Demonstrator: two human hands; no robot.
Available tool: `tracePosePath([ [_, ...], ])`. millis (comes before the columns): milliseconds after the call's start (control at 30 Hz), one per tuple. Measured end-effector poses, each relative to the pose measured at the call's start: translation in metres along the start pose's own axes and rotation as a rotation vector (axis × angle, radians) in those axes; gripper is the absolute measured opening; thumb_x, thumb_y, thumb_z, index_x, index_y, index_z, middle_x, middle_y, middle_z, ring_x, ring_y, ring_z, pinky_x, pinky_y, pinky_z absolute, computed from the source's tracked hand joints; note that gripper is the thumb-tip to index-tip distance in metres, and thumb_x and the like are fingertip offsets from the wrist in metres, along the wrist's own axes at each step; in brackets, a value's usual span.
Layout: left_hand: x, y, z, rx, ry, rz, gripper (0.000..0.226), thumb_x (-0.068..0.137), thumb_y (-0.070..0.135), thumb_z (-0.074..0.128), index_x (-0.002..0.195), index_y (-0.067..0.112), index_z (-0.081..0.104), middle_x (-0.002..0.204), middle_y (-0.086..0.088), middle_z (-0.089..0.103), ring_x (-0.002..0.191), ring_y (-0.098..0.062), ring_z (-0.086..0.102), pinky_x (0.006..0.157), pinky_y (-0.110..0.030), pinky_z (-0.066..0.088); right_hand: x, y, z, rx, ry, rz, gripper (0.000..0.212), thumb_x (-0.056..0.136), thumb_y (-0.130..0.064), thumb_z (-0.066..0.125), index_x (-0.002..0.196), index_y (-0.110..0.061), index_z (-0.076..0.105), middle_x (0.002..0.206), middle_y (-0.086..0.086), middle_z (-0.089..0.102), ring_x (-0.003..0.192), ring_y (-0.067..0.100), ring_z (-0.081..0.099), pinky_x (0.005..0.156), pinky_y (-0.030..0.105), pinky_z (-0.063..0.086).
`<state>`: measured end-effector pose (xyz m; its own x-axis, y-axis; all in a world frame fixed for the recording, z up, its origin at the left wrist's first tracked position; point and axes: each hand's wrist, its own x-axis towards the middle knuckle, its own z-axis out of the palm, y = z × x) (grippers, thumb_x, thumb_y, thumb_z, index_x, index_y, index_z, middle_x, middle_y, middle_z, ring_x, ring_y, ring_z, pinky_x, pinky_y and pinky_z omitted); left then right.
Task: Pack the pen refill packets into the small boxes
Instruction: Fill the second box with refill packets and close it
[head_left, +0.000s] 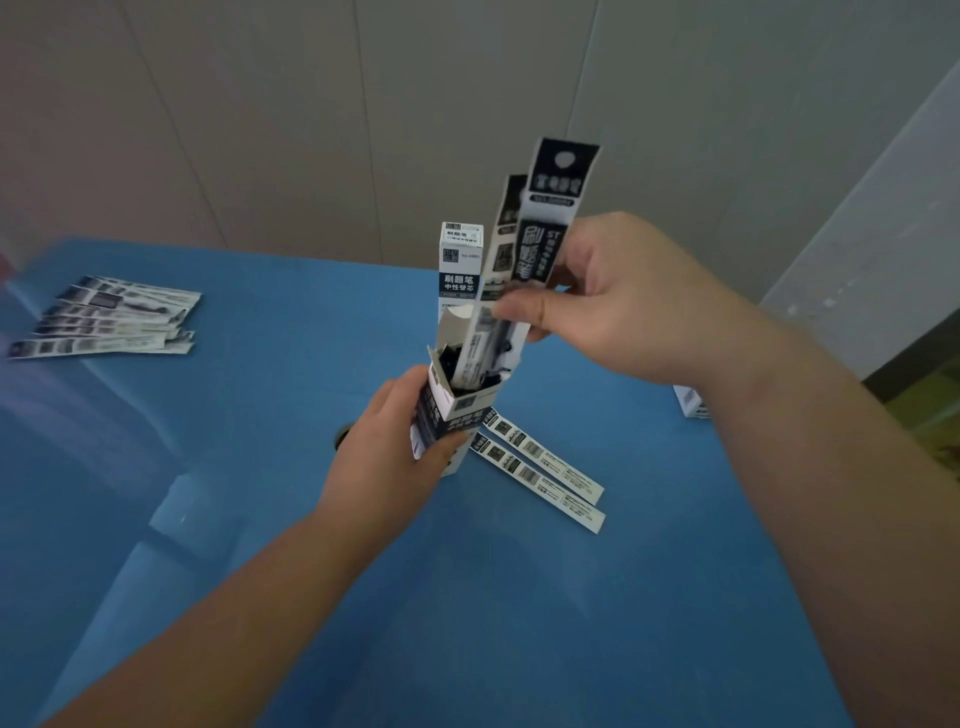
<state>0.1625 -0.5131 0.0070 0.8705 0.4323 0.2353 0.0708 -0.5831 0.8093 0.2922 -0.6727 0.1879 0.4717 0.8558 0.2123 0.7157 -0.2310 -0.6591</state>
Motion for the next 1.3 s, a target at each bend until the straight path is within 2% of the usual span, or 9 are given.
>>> tracePosePath([
  [133,0.000,-0.001,0.000,0.002,-0.005,0.004,0.054,0.077,0.060,0.059,0.129,0.057,0.041,0.121,0.034,0.050,0.111,0.002,0.057,0.097,-0.039,0.053,0.002,0.003,-0.004,0.036,-0.013,-0.022,0.022,0.094,-0.020,0.071,0.083,-0.039,0.071,0.075,-0.034,0.070,0.072,-0.008,0.070,0.063,0.002,0.046],
  [267,-0.001,0.001,-0.001,0.004,-0.010,0.011,0.050,0.076,0.062,0.056,0.122,0.068,0.037,0.123,0.034,0.049,0.111,0.001,0.058,0.095,-0.039,0.054,0.001,0.007,-0.008,0.127,0.010,-0.040,0.026,0.094,-0.013,0.070,0.084,-0.037,0.071,0.081,-0.028,0.074,0.075,-0.002,0.072,0.065,0.006,0.050],
  [467,-0.001,0.001,0.001,0.011,0.002,0.018,0.056,0.075,0.063,0.054,0.129,0.058,0.039,0.121,0.033,0.050,0.110,0.002,0.058,0.093,-0.040,0.055,0.005,0.012,0.000,0.141,-0.028,0.007,0.024,0.095,-0.012,0.070,0.086,-0.034,0.071,0.080,-0.027,0.074,0.074,-0.003,0.072,0.065,0.007,0.051],
  [600,-0.001,0.000,0.000,0.007,0.014,0.021,0.052,0.075,0.063,0.055,0.123,0.069,0.037,0.121,0.036,0.048,0.111,-0.001,0.058,0.096,-0.042,0.054,0.007,0.016,0.010,0.147,-0.052,0.036,0.021,0.094,-0.013,0.070,0.087,-0.033,0.073,0.084,-0.019,0.077,0.075,0.004,0.074,0.074,0.018,0.058],
  [767,-0.001,-0.001,0.002,0.013,0.011,0.039,0.051,0.075,0.062,0.056,0.123,0.066,0.038,0.119,0.041,0.047,0.108,0.003,0.058,0.091,-0.034,0.054,0.004,0.029,0.021,0.174,-0.129,0.108,0.027,0.093,-0.011,0.072,0.079,-0.035,0.072,0.074,-0.026,0.074,0.072,-0.006,0.071,0.066,0.008,0.052],
  [900,0.001,0.000,0.003,0.036,0.009,0.060,0.053,0.076,0.062,0.054,0.127,0.059,0.040,0.120,0.040,0.047,0.107,0.004,0.058,0.086,-0.028,0.053,0.001,0.037,0.033,0.013,-0.197,0.157,0.013,0.091,-0.025,0.075,0.101,-0.032,0.077,0.099,-0.018,0.077,0.096,-0.002,0.069,0.090,0.025,0.052],
  [1000,0.002,0.001,0.002,0.029,0.015,0.070,0.051,0.076,0.061,0.055,0.123,0.068,0.036,0.122,0.038,0.048,0.108,0.003,0.058,0.088,-0.032,0.054,-0.001,0.035,0.033,-0.005,-0.148,0.084,0.024,0.085,-0.025,0.081,0.107,-0.034,0.075,0.099,-0.012,0.075,0.077,-0.010,0.061,0.071,0.010,0.046],
  [1133,0.001,-0.001,0.002,0.022,0.016,0.053,0.053,0.075,0.060,0.056,0.124,0.068,0.037,0.118,0.045,0.045,0.110,-0.001,0.059,0.092,-0.038,0.055,-0.001,0.028,0.026,0.065,-0.060,0.019,0.018,0.086,-0.026,0.079,0.097,-0.039,0.073,0.092,-0.015,0.073,0.078,0.003,0.064,0.070,0.022,0.050],
  [1300,0.000,-0.001,0.003,0.024,0.021,0.058,0.055,0.074,0.061,0.055,0.127,0.055,0.040,0.121,0.038,0.047,0.108,-0.001,0.059,0.090,-0.038,0.055,0.003,0.026,0.043,-0.237,-0.150,0.114,0.013,0.087,-0.036,0.076,0.091,-0.024,0.078,0.086,-0.005,0.074,0.081,0.013,0.067,0.075,0.039,0.054],
])
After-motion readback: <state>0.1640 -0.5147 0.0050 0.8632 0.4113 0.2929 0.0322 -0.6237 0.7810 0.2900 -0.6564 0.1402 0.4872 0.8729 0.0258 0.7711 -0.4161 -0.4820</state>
